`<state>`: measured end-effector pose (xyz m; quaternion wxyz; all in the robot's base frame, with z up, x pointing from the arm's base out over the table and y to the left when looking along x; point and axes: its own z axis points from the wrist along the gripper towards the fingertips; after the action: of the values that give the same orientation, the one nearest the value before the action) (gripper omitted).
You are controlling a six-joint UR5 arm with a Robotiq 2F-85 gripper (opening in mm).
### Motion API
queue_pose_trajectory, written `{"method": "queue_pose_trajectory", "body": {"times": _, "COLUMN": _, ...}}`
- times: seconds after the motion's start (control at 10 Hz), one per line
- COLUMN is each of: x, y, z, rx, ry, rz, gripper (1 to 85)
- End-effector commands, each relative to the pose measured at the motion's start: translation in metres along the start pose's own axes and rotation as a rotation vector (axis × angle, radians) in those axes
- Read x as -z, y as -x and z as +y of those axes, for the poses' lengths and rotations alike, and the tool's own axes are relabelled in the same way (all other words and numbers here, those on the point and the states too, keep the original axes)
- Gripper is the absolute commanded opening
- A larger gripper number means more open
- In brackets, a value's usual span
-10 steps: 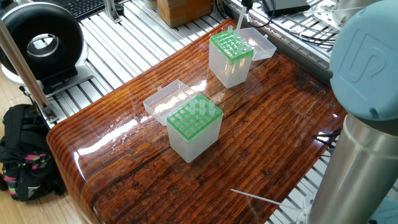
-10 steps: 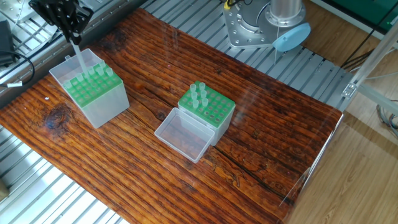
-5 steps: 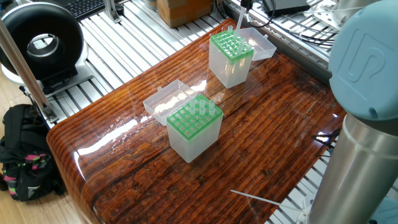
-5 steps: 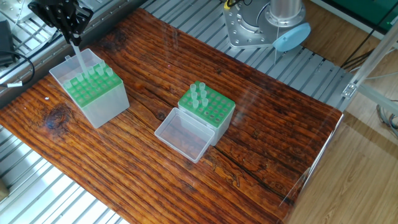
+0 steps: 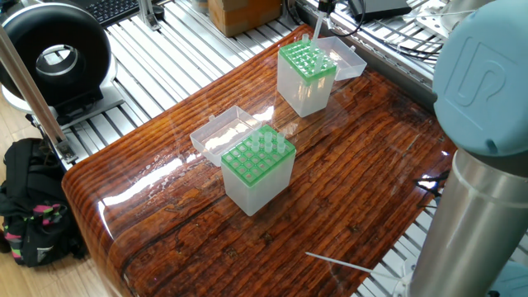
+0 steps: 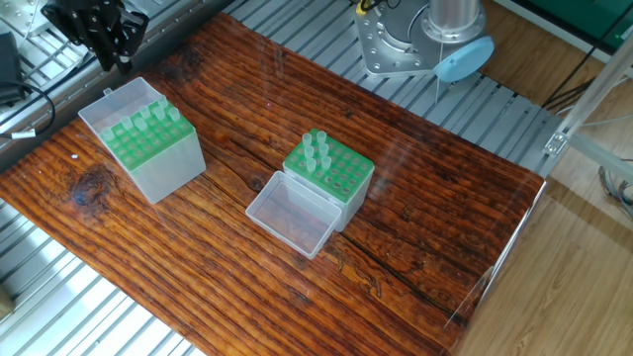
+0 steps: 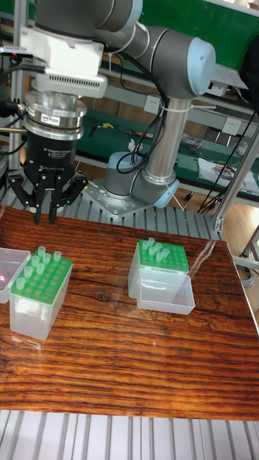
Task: Transfer all large pipette tips from one holder to another
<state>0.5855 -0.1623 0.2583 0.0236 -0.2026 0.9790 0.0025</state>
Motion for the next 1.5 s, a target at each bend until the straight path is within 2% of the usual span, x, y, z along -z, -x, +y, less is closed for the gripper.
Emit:
{"method": "queue_pose_trajectory", "body": {"times": 0.0, "x": 0.003, "y": 0.005, "z": 0.003, "rx": 0.000, "ry": 0.011, "rz": -0.015, "gripper": 29.3}}
{"method": "queue_pose_trajectory", "body": {"times": 0.3, "x": 0.014, "y": 0.015, "z": 0.022, "rx": -0.037, "ry": 0.024, "rz": -0.014, "gripper": 29.7}}
{"method": "queue_pose_trajectory", "body": {"times": 0.4, "x": 0.019, "y": 0.015, "z": 0.037, "rx": -0.055, "ry": 0.019, "rz": -0.001, "gripper": 29.7}}
{"method": "queue_pose_trajectory", "body": {"times": 0.6, "x": 0.021, "y": 0.013, "z": 0.075, "rx": -0.079, "ry": 0.034, "rz": -0.001, "gripper": 29.0}}
{"method": "queue_pose_trajectory", "body": {"times": 0.8, "x": 0.008, "y": 0.006, "z": 0.114, "rx": -0.108, "ry": 0.050, "rz": -0.028, "gripper": 29.0}}
{"method": "queue_pose_trajectory", "body": {"times": 1.0, "x": 0.000, "y": -0.005, "z": 0.135, "rx": -0.130, "ry": 0.061, "rz": -0.038, "gripper": 29.0}}
{"method": "queue_pose_trajectory", "body": {"times": 1.2, "x": -0.002, "y": -0.016, "z": 0.130, "rx": -0.131, "ry": 0.031, "rz": -0.003, "gripper": 24.7}}
{"method": "queue_pose_trajectory", "body": {"times": 1.3, "x": -0.002, "y": -0.027, "z": 0.123, "rx": -0.082, "ry": 0.003, "rz": 0.039, "gripper": 22.7}}
{"method": "queue_pose_trajectory", "body": {"times": 1.4, "x": -0.001, "y": -0.042, "z": 0.124, "rx": -0.023, "ry": 0.010, "rz": 0.096, "gripper": 22.3}}
